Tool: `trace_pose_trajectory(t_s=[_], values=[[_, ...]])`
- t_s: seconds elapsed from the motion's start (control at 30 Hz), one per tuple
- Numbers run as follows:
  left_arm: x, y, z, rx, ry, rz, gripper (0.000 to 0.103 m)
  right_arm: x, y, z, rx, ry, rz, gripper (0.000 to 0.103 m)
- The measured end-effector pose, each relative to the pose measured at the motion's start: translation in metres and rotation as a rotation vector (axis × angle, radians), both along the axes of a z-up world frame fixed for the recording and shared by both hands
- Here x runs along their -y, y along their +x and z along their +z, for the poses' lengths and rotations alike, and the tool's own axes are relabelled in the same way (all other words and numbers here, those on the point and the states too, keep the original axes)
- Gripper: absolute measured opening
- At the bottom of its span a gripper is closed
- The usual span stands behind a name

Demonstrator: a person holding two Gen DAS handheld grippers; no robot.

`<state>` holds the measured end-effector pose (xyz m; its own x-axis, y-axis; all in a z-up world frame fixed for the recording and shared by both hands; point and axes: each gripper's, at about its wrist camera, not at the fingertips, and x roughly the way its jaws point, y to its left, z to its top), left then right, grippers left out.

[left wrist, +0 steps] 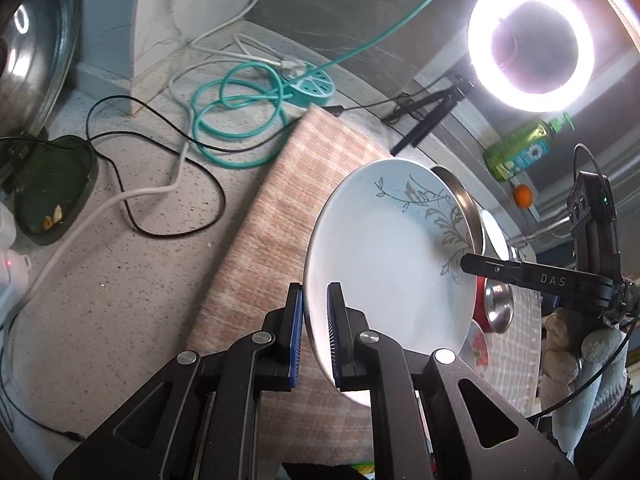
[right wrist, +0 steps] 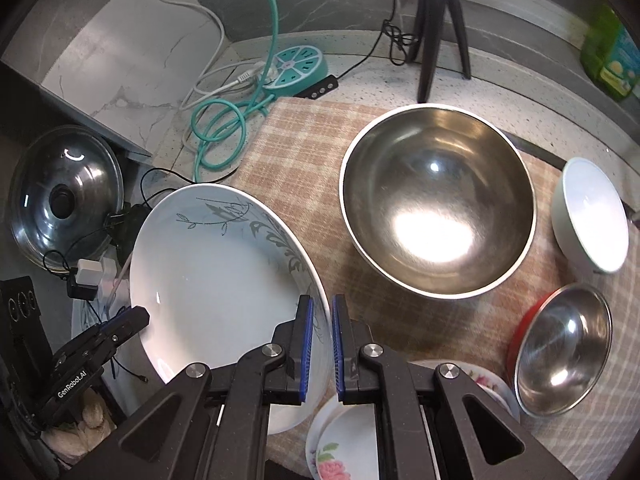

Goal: Organize plates and bowls
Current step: 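Carry the leaf-pattern plate over the floral plate stack with both grippers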

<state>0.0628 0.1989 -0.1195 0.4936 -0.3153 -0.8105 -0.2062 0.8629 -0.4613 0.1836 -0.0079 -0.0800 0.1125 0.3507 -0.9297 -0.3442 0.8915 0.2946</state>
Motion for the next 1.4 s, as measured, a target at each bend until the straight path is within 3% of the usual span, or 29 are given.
trace_pose_trajectory(t_s=[0.87,1.4], values=[[0.08,-0.002,-0.006,-0.017,-0.017,-0.218,0.01,0.113,-0.051,-0.009,-0.041,0.029,-0.208,0.009],[0.118,0.002,-0.011,-0.031,-0.018,-0.33,0.01,0.165,-0.077,-0.03,-0.101,0.029,-0.317,0.009]])
